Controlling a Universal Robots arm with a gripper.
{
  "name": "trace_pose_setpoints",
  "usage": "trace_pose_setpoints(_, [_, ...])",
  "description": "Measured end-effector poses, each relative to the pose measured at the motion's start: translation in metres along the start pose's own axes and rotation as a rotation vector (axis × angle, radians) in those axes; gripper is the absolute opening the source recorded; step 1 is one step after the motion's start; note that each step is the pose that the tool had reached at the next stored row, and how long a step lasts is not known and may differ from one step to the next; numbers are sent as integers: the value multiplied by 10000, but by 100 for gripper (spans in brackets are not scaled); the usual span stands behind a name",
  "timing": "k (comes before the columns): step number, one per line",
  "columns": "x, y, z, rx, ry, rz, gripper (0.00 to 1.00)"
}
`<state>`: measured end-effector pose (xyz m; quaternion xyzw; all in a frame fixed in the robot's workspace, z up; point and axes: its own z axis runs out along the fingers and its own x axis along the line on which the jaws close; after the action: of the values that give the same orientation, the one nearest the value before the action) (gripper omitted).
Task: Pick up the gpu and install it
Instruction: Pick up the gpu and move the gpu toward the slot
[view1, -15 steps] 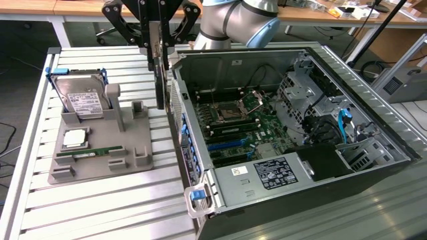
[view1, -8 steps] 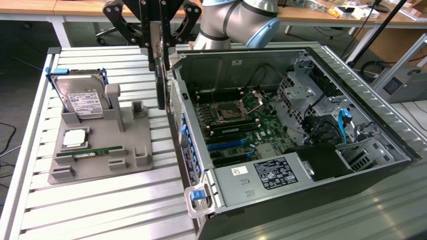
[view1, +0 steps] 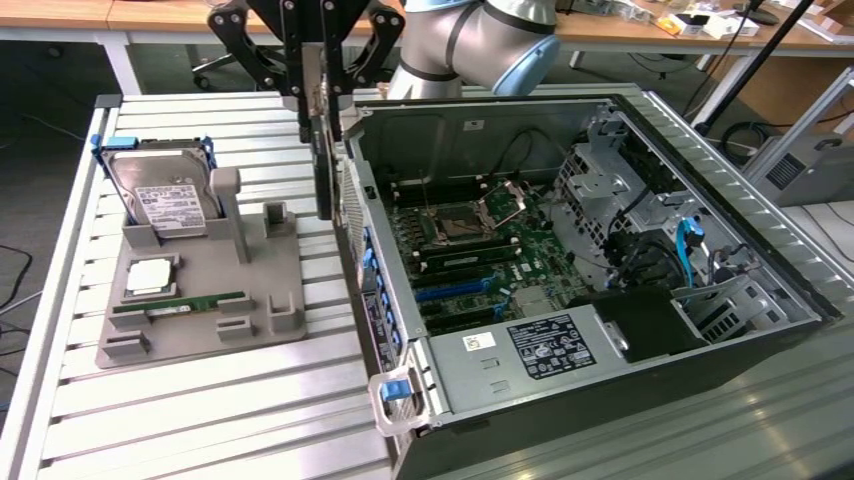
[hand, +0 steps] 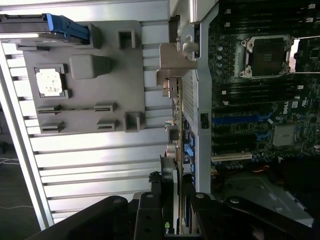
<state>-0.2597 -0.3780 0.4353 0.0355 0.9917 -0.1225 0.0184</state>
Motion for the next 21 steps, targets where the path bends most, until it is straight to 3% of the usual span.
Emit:
trace_pose_setpoints(6, [-15,4,9,58,-5,-1,27])
trace_pose_setpoints(10, [-64,13,32,261,-20,-7,27])
trace_pose_setpoints(13, [-126,23,56,465,-35,-13,27])
trace_pose_setpoints(14, [-145,27,66,498,-38,-14,27])
trace_pose_setpoints(15, [-149,27,65,296,-22,-8,27])
trace_pose_setpoints(18, [-148,25,66,-147,10,5,27])
trace_pose_setpoints(19, [-148,24,66,-368,29,11,27])
trace_pose_setpoints(20, [-149,23,67,-529,39,15,27])
trace_pose_setpoints(21, [-149,21,68,-863,63,24,27])
